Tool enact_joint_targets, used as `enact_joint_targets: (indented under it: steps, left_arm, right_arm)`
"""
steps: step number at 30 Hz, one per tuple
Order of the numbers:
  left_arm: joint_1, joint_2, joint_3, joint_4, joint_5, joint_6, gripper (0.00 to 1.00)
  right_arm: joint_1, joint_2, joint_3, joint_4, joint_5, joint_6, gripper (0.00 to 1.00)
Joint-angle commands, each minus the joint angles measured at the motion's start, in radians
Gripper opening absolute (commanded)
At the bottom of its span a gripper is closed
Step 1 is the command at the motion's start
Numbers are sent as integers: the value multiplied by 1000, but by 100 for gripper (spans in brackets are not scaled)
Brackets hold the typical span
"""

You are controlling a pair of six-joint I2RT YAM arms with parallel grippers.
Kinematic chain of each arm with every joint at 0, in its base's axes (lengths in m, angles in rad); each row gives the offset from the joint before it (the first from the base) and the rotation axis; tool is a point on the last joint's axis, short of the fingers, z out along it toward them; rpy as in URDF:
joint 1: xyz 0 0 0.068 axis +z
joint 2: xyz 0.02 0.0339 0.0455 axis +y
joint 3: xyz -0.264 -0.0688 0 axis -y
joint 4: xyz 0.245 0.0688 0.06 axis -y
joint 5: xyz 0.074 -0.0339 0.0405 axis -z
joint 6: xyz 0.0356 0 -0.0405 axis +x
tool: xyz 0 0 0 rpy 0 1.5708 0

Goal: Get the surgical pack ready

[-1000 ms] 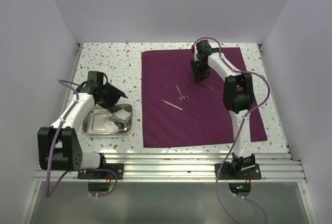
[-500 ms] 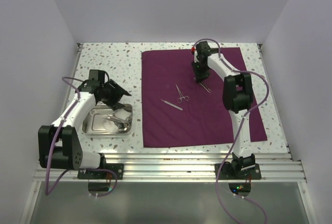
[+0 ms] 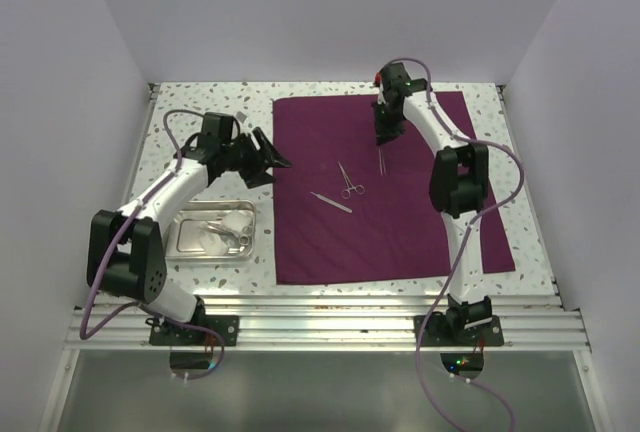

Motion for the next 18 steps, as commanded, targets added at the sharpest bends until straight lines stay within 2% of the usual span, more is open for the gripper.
enact_joint_targets:
  steps: [1, 5, 6, 9, 13, 18]
  left_arm:
    - [-5, 22, 55, 116, 107, 77, 67]
    - [-31, 53, 107, 115, 125, 121, 66]
    - [-37, 70, 124, 113, 135, 129, 66]
    - [-69, 85, 128, 147, 176, 135, 65]
    - [-94, 88, 85, 249, 228, 77, 62]
    - [-101, 81, 49, 297, 247, 40, 57]
  right_arm:
    - [7, -129, -12, -2, -172, 96, 0]
    - [19, -208, -150, 138, -439, 173, 0]
    - [24, -212, -162, 155, -548, 197, 0]
    - [79, -225, -233, 286, -769, 249, 0]
    - [134, -261, -308, 442, -872, 357, 0]
    - [196, -255, -326, 530, -926, 449, 0]
